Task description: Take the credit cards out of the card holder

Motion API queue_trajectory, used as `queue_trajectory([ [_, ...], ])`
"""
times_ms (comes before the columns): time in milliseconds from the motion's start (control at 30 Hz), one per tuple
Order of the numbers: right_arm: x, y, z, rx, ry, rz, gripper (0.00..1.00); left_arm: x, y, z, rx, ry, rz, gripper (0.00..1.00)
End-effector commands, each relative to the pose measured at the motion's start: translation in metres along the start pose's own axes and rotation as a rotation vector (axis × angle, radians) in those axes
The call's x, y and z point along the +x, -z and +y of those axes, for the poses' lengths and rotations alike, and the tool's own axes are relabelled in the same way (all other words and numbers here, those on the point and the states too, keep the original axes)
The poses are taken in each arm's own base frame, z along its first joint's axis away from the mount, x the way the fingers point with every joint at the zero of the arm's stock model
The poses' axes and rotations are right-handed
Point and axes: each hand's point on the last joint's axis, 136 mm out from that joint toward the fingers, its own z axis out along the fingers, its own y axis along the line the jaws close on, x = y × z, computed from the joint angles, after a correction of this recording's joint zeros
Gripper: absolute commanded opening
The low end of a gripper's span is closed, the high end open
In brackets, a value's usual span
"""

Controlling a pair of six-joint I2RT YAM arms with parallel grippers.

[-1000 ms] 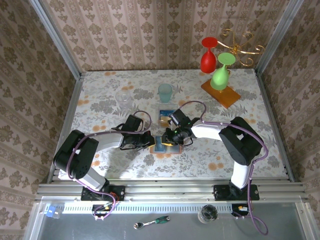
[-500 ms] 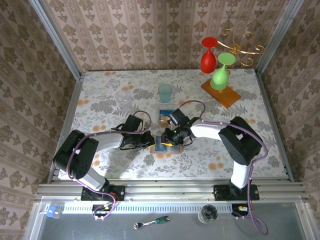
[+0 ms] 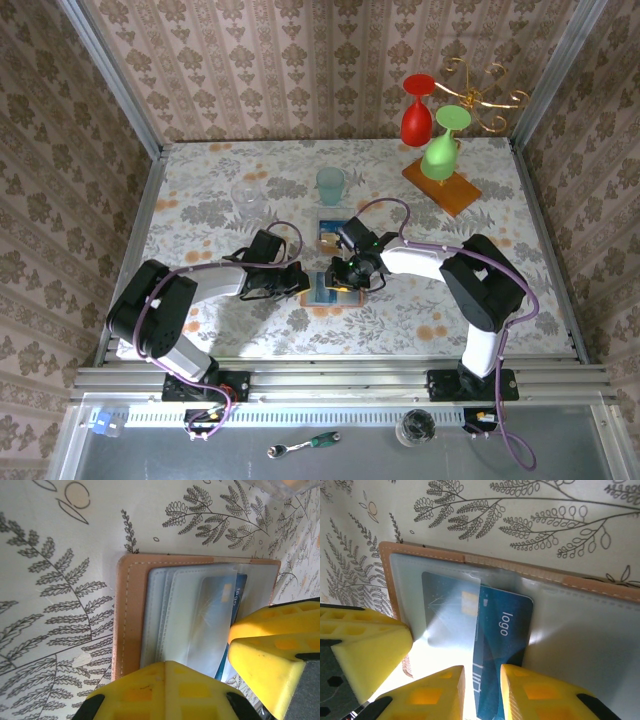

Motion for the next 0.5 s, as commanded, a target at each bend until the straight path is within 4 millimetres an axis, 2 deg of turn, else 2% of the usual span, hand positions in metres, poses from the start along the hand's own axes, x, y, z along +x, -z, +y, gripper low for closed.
queue_trajectory([
  [0, -0.002, 0.013, 0.003, 0.025, 0.026, -0.027, 0.28, 0.008, -0.003, 0.016, -0.046, 0.025, 0.027, 0.04],
  [167, -0.002, 0.015, 0.006, 0.007, 0.034, -0.034, 0.28, 0.007, -0.002, 0.014, -0.042, 0.027, 0.025, 0.05],
  [467, -0.003, 0.023, 0.009, -0.007, 0.048, -0.059, 0.28, -0.002, 0.011, -0.005, -0.023, -0.003, -0.010, 0.05],
])
